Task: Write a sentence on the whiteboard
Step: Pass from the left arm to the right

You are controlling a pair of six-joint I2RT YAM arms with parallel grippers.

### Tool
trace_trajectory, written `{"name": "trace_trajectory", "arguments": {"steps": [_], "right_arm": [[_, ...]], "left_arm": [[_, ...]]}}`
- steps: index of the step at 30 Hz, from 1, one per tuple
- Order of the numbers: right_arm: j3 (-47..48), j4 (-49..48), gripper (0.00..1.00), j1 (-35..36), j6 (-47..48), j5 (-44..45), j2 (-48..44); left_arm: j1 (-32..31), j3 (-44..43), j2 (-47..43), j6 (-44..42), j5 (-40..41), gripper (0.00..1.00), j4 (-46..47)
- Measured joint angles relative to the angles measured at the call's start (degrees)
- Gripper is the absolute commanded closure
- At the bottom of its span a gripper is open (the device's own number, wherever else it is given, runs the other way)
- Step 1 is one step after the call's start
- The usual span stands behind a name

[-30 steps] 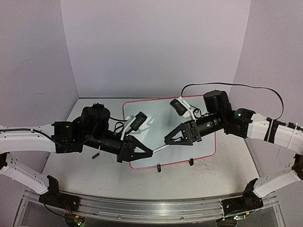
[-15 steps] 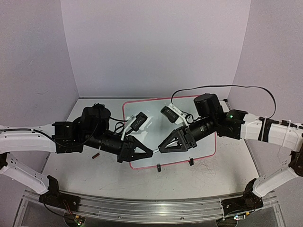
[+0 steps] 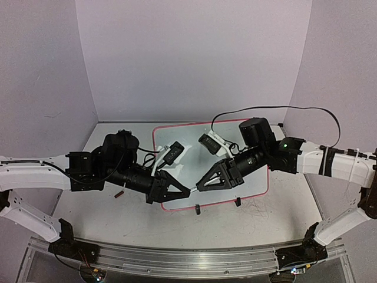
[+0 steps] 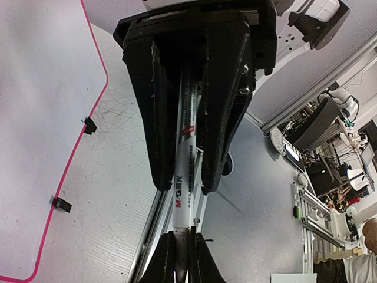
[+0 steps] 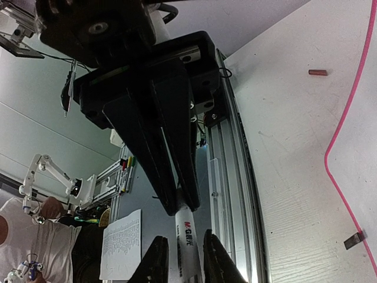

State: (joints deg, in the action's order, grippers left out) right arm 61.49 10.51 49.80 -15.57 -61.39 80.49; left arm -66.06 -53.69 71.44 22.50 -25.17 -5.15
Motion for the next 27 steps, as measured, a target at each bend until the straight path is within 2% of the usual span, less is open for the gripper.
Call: {"name": "trace_trajectory", "arguments": {"steps": [4,6,10,13,18,20,23,26,27], "right_arm": [[0.0,-0.73,0.76,0.0,-0.71,0.0,0.02],[0.0,-1.06,0.8,0.0,-1.1,0.02,0.02],[-0.01,-1.87,0.95,0.01,-1.76,0.31,0.02],[-0.02,-2.0,1.0,0.02,-2.25,0.34,0.02],[-0.19,-2.33,1.0,0.02,-2.3,0.25,0.02],[-0.24,-2.34,1.0,0.02,-2.3,0.42,0.02],[-0.24,-2.52,1.0,0.14,-2.28,2.03,-0.1],[-0.5,-3.03,1.0,0.58,-2.25,6.06,-0.75],[-0.7,-3.06,1.0,0.67,-2.25,7.36,-1.14]], "left_arm": [[0.0,0.0,0.0,0.01,0.04,1.0,-0.02],[0.0,0.0,0.0,0.02,0.05,1.0,-0.04],[0.0,0.0,-0.01,0.03,0.09,1.0,-0.02],[0.0,0.0,0.0,0.0,0.13,1.0,-0.02],[0.0,0.0,-0.02,0.0,0.3,0.99,-0.13],[0.0,0.0,-0.02,0.01,0.53,0.88,-0.22],[-0.04,0.0,-0.08,0.42,2.48,0.56,-0.37],[-0.04,0.07,-0.7,1.13,5.52,0.33,-0.44],[0.02,0.15,-1.27,1.78,6.51,0.29,-0.44]]}}
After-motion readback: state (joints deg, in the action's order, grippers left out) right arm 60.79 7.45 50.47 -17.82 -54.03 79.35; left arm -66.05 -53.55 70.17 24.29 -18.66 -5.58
